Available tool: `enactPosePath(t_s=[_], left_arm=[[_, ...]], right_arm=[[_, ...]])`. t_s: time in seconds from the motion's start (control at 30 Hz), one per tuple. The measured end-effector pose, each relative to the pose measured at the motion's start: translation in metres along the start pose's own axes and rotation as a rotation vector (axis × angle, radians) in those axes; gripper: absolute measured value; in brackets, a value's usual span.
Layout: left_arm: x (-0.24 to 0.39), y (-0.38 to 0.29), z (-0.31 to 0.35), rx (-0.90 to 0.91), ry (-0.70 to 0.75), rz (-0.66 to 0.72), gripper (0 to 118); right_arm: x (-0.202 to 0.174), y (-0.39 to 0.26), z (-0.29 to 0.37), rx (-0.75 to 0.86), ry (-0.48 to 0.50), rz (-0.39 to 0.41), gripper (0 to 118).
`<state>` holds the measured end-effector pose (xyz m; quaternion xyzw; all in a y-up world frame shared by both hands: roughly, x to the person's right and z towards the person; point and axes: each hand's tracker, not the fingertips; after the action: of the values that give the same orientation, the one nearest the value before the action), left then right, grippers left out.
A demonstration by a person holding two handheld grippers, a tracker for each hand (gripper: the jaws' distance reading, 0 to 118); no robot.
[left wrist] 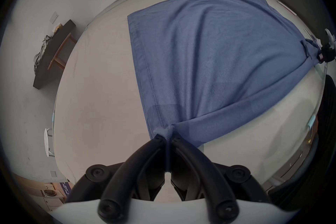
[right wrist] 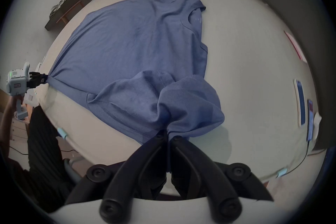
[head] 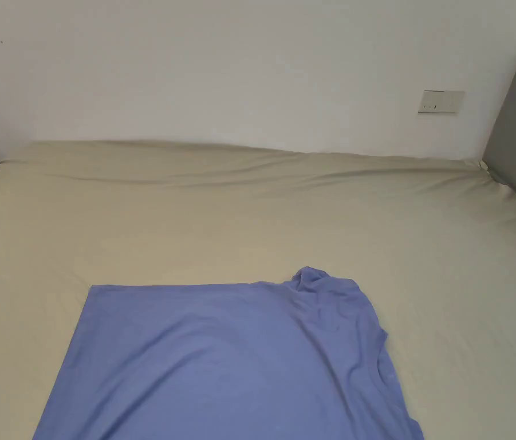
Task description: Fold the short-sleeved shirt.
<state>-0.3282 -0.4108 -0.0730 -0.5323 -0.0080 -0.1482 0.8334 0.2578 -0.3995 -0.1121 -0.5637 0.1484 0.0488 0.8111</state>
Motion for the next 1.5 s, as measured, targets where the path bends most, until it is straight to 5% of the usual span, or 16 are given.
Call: enactPosePath(t_s=[0.43, 0.9, 0.97, 1.0, 1.03, 1.07, 1.13, 1.2, 1.37, 1.5], left_arm=[[0.012, -0.028, 0.011, -0.080, -0.045, -0.085, 2], [0.009, -0.038, 0.006, -0.100, -0.091, -0.010, 3], [0.005, -0.037, 0.009, -0.086, -0.102, 0.032, 17], [0.002, -0.036, 0.011, -0.067, -0.115, 0.077, 37], [-0.003, -0.033, 0.014, -0.059, -0.115, 0.113, 72], [-0.007, -0.030, 0.017, -0.044, -0.119, 0.148, 72], [-0.017, -0.017, 0.027, 0.049, -0.143, 0.228, 96], [-0.025, 0.003, 0.045, 0.192, -0.134, 0.314, 109], [-0.033, 0.071, 0.101, 0.544, -0.033, 0.404, 109], [-0.025, 0.124, 0.148, 0.770, 0.034, 0.419, 108]], right_arm=[[-0.022, -0.034, 0.010, -0.153, 0.005, -0.053, 1], [-0.021, -0.033, 0.005, -0.181, 0.001, -0.075, 1], [-0.023, -0.030, 0.006, -0.164, -0.016, -0.078, 18], [-0.023, -0.027, 0.008, -0.139, -0.017, -0.099, 42], [-0.018, -0.022, 0.012, -0.115, -0.030, -0.109, 84], [-0.018, -0.017, 0.018, -0.080, -0.055, -0.104, 93], [-0.020, 0.001, 0.036, 0.050, -0.145, -0.078, 113], [-0.022, 0.028, 0.065, 0.212, -0.157, -0.051, 115], [-0.037, 0.096, 0.122, 0.537, -0.200, -0.049, 114], [-0.098, 0.147, 0.151, 0.752, -0.333, 0.032, 114]])
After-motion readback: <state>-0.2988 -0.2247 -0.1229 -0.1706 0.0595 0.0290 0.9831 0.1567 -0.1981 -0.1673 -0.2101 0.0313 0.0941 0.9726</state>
